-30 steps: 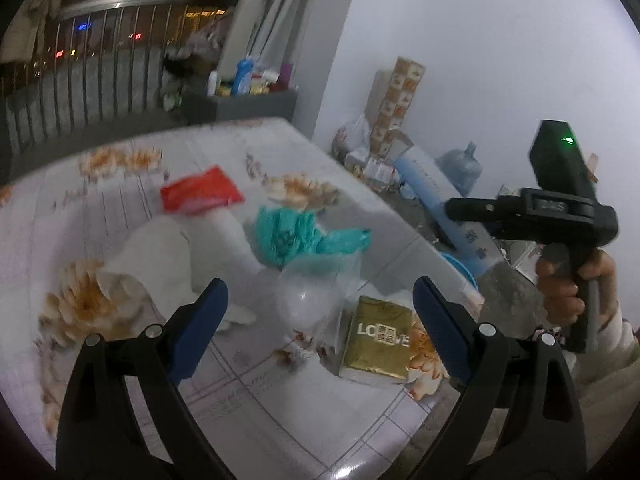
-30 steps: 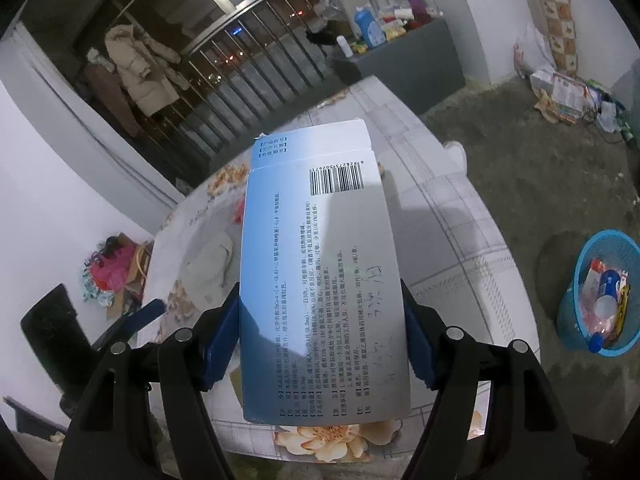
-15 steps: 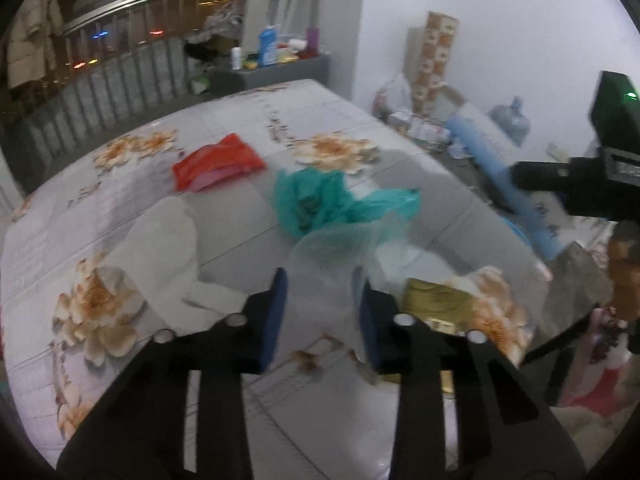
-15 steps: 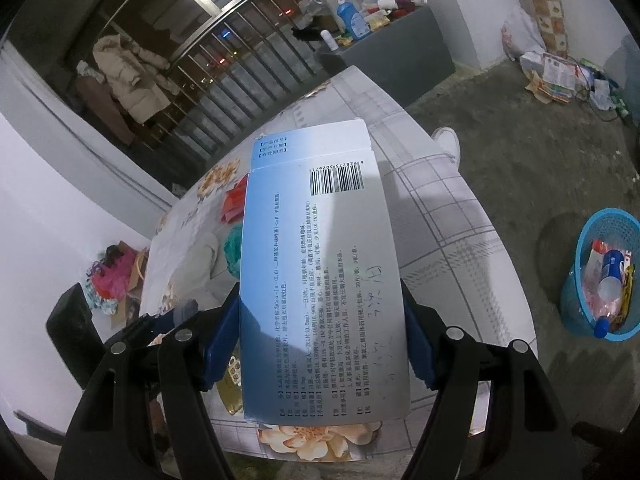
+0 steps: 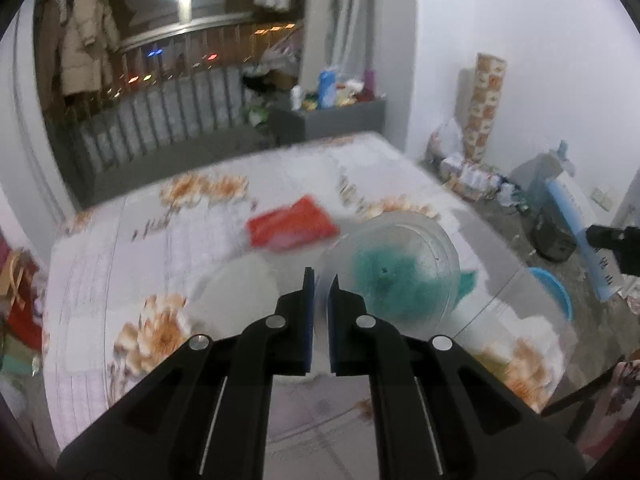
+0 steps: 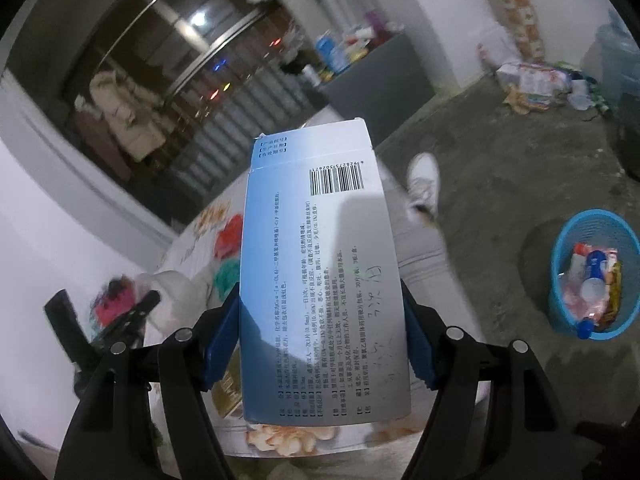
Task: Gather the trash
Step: 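Carry the box toward the wastebasket with the right tool while the left tool grasps the clear plastic cup, then open both tools over the blue wastebasket to drop the cup and box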
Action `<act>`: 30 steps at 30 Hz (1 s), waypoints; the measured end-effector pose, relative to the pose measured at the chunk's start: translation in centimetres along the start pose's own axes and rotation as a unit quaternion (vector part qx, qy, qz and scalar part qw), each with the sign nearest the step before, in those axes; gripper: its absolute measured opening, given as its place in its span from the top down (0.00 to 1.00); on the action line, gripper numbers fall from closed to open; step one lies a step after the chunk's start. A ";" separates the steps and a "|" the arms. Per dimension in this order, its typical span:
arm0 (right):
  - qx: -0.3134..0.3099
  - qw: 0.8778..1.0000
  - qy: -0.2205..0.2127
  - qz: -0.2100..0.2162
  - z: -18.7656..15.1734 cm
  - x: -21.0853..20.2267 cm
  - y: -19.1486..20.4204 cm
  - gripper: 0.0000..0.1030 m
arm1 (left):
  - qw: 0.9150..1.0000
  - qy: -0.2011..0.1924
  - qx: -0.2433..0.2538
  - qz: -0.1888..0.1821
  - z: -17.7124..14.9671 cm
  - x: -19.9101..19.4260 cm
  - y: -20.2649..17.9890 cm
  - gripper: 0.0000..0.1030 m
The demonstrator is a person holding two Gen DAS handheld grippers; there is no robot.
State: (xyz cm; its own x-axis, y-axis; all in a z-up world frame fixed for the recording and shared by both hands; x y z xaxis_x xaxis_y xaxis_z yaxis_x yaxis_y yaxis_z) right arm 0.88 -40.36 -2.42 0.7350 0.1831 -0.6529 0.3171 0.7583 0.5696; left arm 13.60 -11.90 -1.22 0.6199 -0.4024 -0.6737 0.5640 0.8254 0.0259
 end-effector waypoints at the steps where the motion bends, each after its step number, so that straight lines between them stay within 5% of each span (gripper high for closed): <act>1: 0.008 1.000 -0.013 -0.010 0.3 -1.0 -0.8 0.32 | 1.000 -0.008 0.010 -0.012 0.9 -0.4 -0.8 0.96; 5: 0.047 0.995 -0.069 -0.049 1.5 -5.4 -4.6 0.32 | 0.994 -0.022 0.057 -0.092 5.5 -1.1 -6.0 0.96; 9: 0.092 0.985 -0.117 -0.091 2.1 -9.2 -9.0 0.32 | 0.973 0.019 0.091 -0.213 9.5 0.6 -13.3 0.96; 13: 0.152 0.973 -0.129 -0.116 2.1 -10.7 -14.5 0.32 | 0.948 0.098 0.151 -0.263 11.3 6.3 -23.6 0.96; 19: 0.253 0.951 -0.116 -0.135 2.1 -9.9 -23.4 0.32 | 0.914 0.228 0.187 -0.277 9.4 16.2 -36.0 0.96; 26: 0.321 0.933 -0.091 -0.137 2.2 -7.3 -32.3 0.31 | 0.889 0.326 0.172 -0.271 5.2 25.8 -44.6 0.94; 28: 0.345 0.925 -0.081 -0.137 1.5 -6.0 -35.0 0.31 | 0.875 0.364 0.167 -0.271 3.6 28.6 -46.9 0.74; 29: 0.356 0.921 -0.074 -0.144 1.0 -5.4 -35.8 0.28 | 0.875 0.371 0.159 -0.266 3.2 29.5 -47.4 0.63; 30: 0.363 0.917 -0.066 -0.153 0.5 -4.8 -37.0 0.24 | 0.877 0.374 0.147 -0.262 2.9 30.3 -47.7 0.62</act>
State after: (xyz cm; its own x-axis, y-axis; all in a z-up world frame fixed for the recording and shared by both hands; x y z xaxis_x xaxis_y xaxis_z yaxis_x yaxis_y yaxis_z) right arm -14.09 -69.59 -20.08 0.5966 -0.0823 -0.7983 0.8002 0.1363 0.5840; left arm 7.02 -64.61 -20.71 -0.2369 -0.2323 -0.9433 0.8490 0.4225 -0.3173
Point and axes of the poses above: each gripper's, at about its wrist camera, not at the fingertips, and x roughly the way its jaws point, y to its left, z to its top, the point moved 2 cm from there along x, roughly the way its jaws point, and after that the axes turned 4 degrees about y, right-handed, at the moved point
